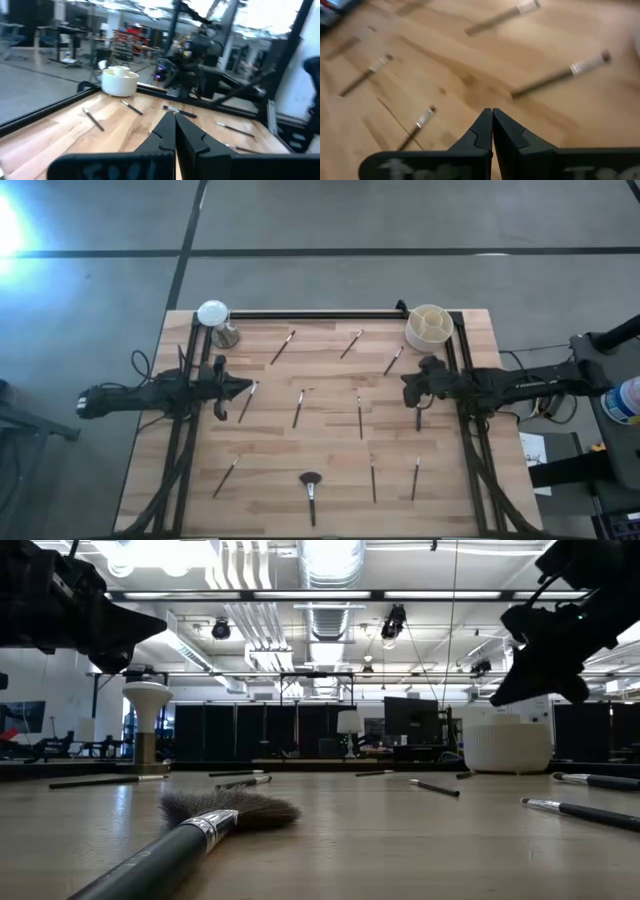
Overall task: Pick & Place Makeup Brushes
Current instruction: Put the black blush brush into the white makeup holder
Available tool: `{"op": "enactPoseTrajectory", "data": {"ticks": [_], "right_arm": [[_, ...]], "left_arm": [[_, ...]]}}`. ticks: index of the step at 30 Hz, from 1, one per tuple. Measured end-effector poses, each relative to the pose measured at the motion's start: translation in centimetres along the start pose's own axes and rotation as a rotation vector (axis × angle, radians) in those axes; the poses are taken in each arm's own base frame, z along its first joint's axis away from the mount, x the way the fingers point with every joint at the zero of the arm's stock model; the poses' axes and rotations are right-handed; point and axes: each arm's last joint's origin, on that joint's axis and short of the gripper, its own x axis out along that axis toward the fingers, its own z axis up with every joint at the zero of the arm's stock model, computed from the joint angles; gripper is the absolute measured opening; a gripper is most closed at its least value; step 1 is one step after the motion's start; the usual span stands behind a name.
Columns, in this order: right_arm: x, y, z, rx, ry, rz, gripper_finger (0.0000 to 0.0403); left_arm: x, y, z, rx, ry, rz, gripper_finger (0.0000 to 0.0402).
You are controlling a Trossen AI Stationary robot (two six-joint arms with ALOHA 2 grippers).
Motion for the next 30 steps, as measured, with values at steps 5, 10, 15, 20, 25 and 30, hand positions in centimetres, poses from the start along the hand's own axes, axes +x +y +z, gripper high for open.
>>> {"op": "enactPoseTrajectory", "data": {"ticks": [5, 10, 15, 20, 25, 30], "right_arm": [[0.2, 0.8, -0.6, 0.082, 0.201, -0.108, 0.0008], [1.1, 1.1, -1.8, 0.19, 0.315, -0.217, 0.001], [1.9, 0.7, -2.8, 0.255, 0.388, -0.332, 0.004], [1.6, 0.1, -2.8, 0.327, 0.418, -0.47, 0.0092], [1.5, -0.3, -2.6, 0.401, 0.398, -0.515, 0.0137], [1.9, -0.8, -2.0, 0.466, 0.355, -0.55, 0.0161]], "left_arm": [[0.0, 0.2, 0.0, 0.039, -0.009, 0.069, 0.0], [0.0, 0.1, 0.6, 0.097, -0.074, 0.074, 0.0], [0.0, 0.0, 1.0, 0.131, -0.108, 0.064, 0.0], [0.0, 0.0, 1.1, 0.151, -0.108, 0.065, 0.0], [0.0, 0.0, 1.1, 0.155, -0.109, 0.066, 0.0], [0.0, 0.0, 1.1, 0.155, -0.11, 0.065, 0.0]]}}
